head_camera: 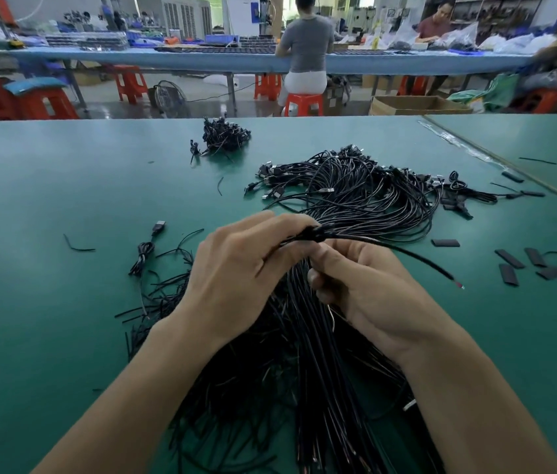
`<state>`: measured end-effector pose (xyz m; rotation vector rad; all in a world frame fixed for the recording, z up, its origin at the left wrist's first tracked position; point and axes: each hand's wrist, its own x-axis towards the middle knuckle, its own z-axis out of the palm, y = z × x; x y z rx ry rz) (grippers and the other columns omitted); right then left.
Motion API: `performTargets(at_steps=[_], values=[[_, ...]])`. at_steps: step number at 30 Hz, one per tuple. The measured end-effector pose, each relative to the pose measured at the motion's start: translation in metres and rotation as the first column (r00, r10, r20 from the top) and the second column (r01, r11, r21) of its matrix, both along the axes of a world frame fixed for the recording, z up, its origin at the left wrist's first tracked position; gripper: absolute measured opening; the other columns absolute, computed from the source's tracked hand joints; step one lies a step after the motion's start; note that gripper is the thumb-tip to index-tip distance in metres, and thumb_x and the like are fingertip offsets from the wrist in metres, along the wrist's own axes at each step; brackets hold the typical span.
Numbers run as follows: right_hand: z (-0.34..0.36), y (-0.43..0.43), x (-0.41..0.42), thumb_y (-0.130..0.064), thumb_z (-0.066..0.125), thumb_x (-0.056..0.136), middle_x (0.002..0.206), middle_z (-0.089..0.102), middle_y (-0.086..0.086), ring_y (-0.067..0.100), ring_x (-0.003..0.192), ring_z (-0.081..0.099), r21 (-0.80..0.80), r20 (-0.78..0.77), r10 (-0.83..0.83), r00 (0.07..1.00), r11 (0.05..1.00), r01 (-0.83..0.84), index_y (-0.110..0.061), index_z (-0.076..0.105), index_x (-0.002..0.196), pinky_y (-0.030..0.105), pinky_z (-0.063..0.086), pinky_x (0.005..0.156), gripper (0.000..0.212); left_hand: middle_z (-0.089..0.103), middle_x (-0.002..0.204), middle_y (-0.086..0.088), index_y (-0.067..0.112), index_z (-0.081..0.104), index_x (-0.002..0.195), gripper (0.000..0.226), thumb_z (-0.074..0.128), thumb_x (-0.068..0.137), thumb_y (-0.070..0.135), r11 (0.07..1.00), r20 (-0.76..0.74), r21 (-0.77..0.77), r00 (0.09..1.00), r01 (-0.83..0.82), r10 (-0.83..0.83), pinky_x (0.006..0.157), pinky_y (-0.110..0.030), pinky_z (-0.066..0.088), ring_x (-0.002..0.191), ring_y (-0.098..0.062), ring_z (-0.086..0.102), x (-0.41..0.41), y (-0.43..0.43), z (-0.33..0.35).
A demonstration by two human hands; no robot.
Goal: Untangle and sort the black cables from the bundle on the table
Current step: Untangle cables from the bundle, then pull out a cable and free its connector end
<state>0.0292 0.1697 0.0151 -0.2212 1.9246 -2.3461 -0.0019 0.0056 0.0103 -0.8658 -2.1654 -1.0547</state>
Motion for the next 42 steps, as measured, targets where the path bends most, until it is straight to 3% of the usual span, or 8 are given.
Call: performTargets(at_steps=[4, 9, 12, 16, 20, 24, 30, 42], values=[[0.001, 0.004, -0.002, -0.014, 0.06, 0.094, 0.065, 0.056, -0.005, 0.006, 0.062, 0.049, 0.09, -0.131, -0.081, 0.988, 0.992, 0.094, -0.015, 0.068, 0.08, 0.023, 0.038, 0.056, 0.016, 0.066, 0.089, 0.026, 0.031, 0.064, 0.119, 0.023, 0.061, 0.097, 0.025, 0.997, 0.027, 0.001, 0.996, 0.083, -0.083, 0.063, -0.012, 0.046, 0.07, 0.008, 0.06, 0.003, 0.001, 0.001], [0.001, 0.003, -0.003, -0.017, 0.059, 0.099, 0.057, 0.057, -0.02, -0.005, 0.051, 0.045, 0.31, -0.356, -0.107, 0.928, 0.924, 0.225, -0.021, 0.065, 0.083, 0.008, 0.035, 0.051, 0.017, 0.073, 0.082, -0.005, 0.033, 0.071, 0.105, 0.03, 0.043, 0.094, 0.029, 0.977, 0.206, 0.18, 0.966, 0.119, -0.155, 0.059, -0.039, 0.049, 0.068, -0.026, 0.065, 0.007, 0.003, 0.003], [-0.002, 0.003, -0.003, -0.023, 0.061, 0.098, 0.06, 0.058, -0.02, -0.003, 0.055, 0.045, 0.41, -0.403, -0.106, 0.909, 0.867, 0.282, -0.025, 0.065, 0.082, 0.015, 0.038, 0.054, 0.017, 0.072, 0.086, 0.013, 0.04, 0.063, 0.099, 0.009, 0.065, 0.09, 0.037, 0.966, 0.221, 0.241, 0.964, 0.094, -0.149, 0.061, -0.021, 0.048, 0.069, -0.009, 0.064, 0.007, 0.007, 0.003], [-0.003, 0.0, -0.003, -0.018, 0.061, 0.098, 0.06, 0.059, -0.028, -0.007, 0.055, 0.051, 0.417, -0.373, -0.138, 0.918, 0.858, 0.299, -0.026, 0.064, 0.08, 0.009, 0.039, 0.054, 0.02, 0.074, 0.09, 0.005, 0.048, 0.04, 0.125, 0.067, 0.084, 0.078, 0.028, 0.917, 0.266, 0.387, 0.941, 0.096, -0.21, 0.054, -0.018, 0.039, 0.058, -0.007, 0.044, 0.002, 0.005, -0.003], [-0.002, 0.0, -0.002, -0.019, 0.059, 0.099, 0.057, 0.059, -0.021, -0.006, 0.051, 0.05, 0.308, -0.246, -0.139, 0.959, 0.927, 0.213, -0.021, 0.065, 0.081, 0.007, 0.038, 0.05, 0.018, 0.075, 0.095, 0.014, 0.039, 0.045, 0.137, 0.067, 0.081, 0.079, 0.033, 0.947, 0.244, 0.314, 0.959, 0.064, -0.146, 0.056, -0.014, 0.039, 0.06, -0.001, 0.045, 0.0, 0.005, -0.007], [0.001, 0.001, -0.001, -0.021, 0.059, 0.098, 0.06, 0.057, -0.012, -0.002, 0.054, 0.047, 0.22, -0.159, -0.131, 0.978, 0.962, 0.164, -0.019, 0.065, 0.077, 0.011, 0.037, 0.05, 0.021, 0.074, 0.095, 0.01, 0.036, 0.074, 0.103, 0.031, 0.08, 0.081, 0.015, 0.944, 0.143, 0.302, 0.973, 0.133, -0.183, 0.067, -0.02, 0.044, 0.077, -0.004, 0.06, 0.0, 0.004, -0.005], [-0.003, -0.001, -0.005, -0.021, 0.059, 0.098, 0.057, 0.056, -0.002, 0.006, 0.053, 0.045, 0.048, -0.036, -0.243, 0.969, 0.968, 0.245, -0.022, 0.065, 0.067, 0.018, 0.034, 0.047, 0.031, 0.055, 0.089, 0.001, 0.025, 0.076, 0.099, 0.042, 0.064, 0.08, -0.011, 0.986, -0.028, 0.136, 0.995, 0.097, -0.094, 0.06, -0.028, 0.042, 0.077, -0.017, 0.054, 0.002, 0.008, -0.007], [-0.001, -0.01, 0.0, -0.017, 0.063, 0.096, 0.065, 0.063, -0.004, 0.004, 0.063, 0.052, 0.205, -0.367, -0.223, 0.903, 0.927, 0.313, -0.013, 0.066, 0.084, 0.031, 0.047, 0.056, 0.013, 0.049, 0.057, 0.02, 0.032, 0.056, 0.067, 0.029, 0.045, 0.094, 0.032, 0.993, 0.275, 0.109, 0.959, 0.041, -0.07, 0.051, -0.011, 0.03, 0.052, 0.0, 0.04, 0.007, 0.011, -0.007]])
